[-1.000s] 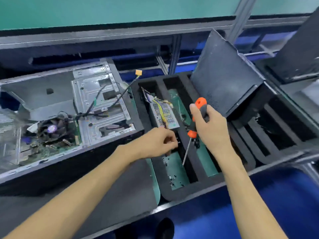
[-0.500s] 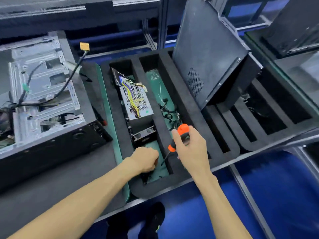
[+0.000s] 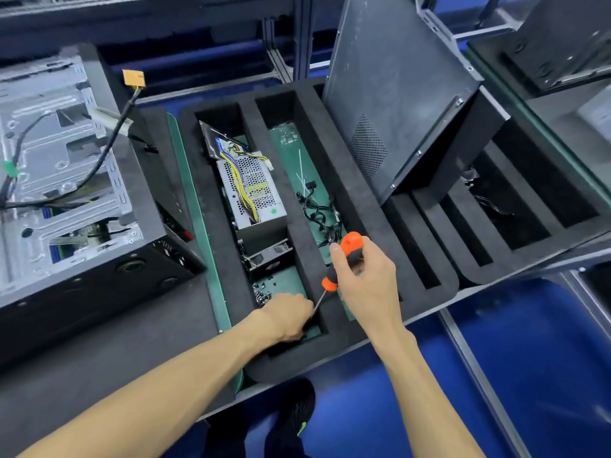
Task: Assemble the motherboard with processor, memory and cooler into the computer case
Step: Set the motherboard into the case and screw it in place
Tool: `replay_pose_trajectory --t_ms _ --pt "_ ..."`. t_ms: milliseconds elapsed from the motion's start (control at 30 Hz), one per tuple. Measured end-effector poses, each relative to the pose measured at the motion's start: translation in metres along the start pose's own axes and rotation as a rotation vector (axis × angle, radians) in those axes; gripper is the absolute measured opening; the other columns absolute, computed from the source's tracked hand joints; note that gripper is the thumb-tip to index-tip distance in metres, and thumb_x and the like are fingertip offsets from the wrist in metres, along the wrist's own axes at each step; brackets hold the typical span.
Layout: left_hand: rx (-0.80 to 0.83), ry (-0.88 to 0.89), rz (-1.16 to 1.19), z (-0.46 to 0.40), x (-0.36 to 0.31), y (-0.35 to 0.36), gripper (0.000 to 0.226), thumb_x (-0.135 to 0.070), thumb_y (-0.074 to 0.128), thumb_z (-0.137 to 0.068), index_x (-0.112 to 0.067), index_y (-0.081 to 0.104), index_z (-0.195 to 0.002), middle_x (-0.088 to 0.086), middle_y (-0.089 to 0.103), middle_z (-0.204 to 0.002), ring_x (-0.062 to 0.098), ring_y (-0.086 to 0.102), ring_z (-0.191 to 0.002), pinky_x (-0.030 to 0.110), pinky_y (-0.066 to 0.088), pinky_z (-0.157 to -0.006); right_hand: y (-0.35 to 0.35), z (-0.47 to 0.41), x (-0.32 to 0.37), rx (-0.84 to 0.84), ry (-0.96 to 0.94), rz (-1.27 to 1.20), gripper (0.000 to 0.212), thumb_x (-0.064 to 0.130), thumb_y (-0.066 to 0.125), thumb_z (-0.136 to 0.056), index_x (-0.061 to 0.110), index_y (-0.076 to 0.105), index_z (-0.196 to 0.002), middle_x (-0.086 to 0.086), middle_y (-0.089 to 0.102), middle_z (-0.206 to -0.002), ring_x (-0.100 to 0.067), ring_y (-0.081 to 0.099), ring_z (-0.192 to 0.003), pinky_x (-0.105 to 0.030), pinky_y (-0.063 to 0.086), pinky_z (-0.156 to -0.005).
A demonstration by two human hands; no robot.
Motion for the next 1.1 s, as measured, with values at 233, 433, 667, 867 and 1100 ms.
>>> replay_pose_trajectory --t_ms 233,433,667,867,1100 --pt "-0.224 -0.061 0.181 0.022 0.025 -0.048 0.009 -0.014 0.058 -0.083 -0.007 0.058 -0.087 0.016 0.065 -0.094 0.035 0.064 -0.085 0.035 0.048 -0.069 -0.011 -0.005 0.016 -0.108 0.034 -0.072 0.026 0.041 0.061 -0.096 0.028 0.054 -0.074 0.003 0.061 -0.067 -0.013 0.06 -0.051 -0.014 0.048 -0.044" --pt "-0.432 -0.137 0.948 0.071 0.065 -0.092 0.019 -0.003 0.056 -0.088 -0.014 0.062 -0.074 0.009 0.07 -0.07 0.016 0.068 -0.056 0.036 0.061 -0.057 -0.028 -0.017 0.042 -0.291 0.128 -0.399 0.039 0.051 0.047 -0.097 0.014 0.049 -0.085 -0.014 0.063 -0.058 -0.021 0.055 -0.04 -0.027 0.042 -0.036" --pt "-0.72 0.046 1.739 0.171 0.1 -0.151 0.008 -0.006 0.062 -0.095 0.002 0.064 -0.093 0.02 0.072 -0.081 0.029 0.071 -0.067 0.032 0.059 -0.059 0.011 -0.02 0.1 -0.319 0.234 -0.852 0.036 0.048 0.044 -0.101 0.017 0.051 -0.085 -0.017 0.06 -0.064 -0.021 0.047 -0.043 -0.024 0.04 -0.038" --pt "-0.84 0.213 2.21 0.253 0.147 -0.169 0.01 -0.01 0.069 -0.074 -0.013 0.077 -0.068 0.019 0.074 -0.086 0.023 0.074 -0.07 0.026 0.057 -0.058 0.061 -0.014 0.162 -0.244 0.164 -1.023 0.035 0.046 0.044 -0.102 0.02 0.055 -0.081 -0.008 0.063 -0.062 -0.021 0.052 -0.048 -0.023 0.042 -0.042" --pt "-0.978 0.298 2.277 0.323 0.216 -0.156 0.007 -0.015 0.079 -0.067 -0.013 0.078 -0.074 0.019 0.074 -0.097 0.026 0.075 -0.086 0.025 0.058 -0.066 0.134 0.003 0.213 -0.152 0.16 -0.941 0.034 0.048 0.047 -0.099 0.016 0.054 -0.09 -0.021 0.062 -0.078 -0.022 0.05 -0.047 -0.026 0.046 -0.043"
Point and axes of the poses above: each hand's wrist, its own z-axis away from the middle knuckle, its own y-axis out of the palm, x = y × z, the point moved 10 cm from there along -z, towards the middle knuckle
